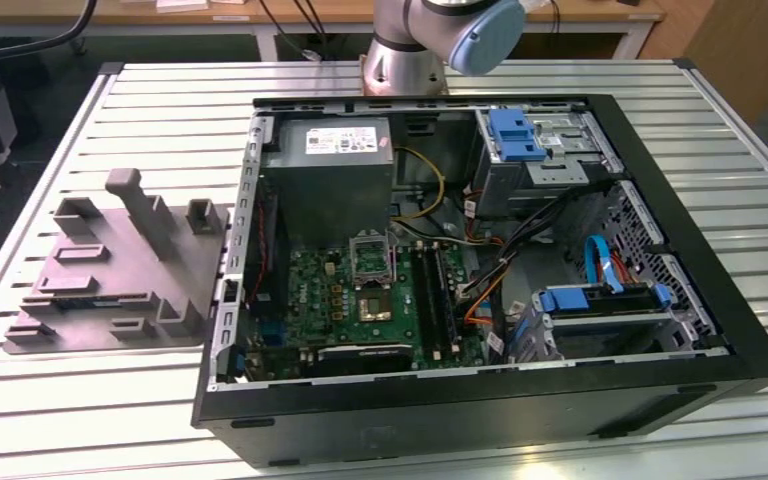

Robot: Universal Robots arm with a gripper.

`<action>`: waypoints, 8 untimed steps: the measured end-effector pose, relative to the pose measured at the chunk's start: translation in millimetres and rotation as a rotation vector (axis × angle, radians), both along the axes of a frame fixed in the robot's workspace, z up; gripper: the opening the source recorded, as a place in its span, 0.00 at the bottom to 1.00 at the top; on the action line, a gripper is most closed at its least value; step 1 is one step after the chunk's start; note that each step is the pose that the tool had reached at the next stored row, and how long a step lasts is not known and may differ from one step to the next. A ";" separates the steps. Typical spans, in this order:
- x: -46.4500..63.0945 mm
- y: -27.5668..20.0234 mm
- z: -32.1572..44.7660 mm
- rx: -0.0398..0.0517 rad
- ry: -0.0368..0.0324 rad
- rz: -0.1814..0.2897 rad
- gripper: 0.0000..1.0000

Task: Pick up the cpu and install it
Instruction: 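Pick up the cpu and move it towards the insertion slot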

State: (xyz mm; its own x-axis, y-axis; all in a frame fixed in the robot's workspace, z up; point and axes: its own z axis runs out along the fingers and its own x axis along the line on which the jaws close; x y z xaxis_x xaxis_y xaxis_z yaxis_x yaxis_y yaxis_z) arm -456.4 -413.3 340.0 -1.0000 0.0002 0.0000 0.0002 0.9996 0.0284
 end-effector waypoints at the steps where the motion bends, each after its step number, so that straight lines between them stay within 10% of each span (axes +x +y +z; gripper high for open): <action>1: 0.0 0.0 0.4 0.0000 0.0000 0.000 0.47; 8: 0.0 0.0 3.0 0.0001 -0.0001 0.000 0.47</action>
State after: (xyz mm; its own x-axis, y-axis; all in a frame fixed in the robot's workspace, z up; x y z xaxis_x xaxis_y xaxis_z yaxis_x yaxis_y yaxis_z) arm -456.4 -413.2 343.0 -1.0000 0.0002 -0.0001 0.0002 0.9996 0.0285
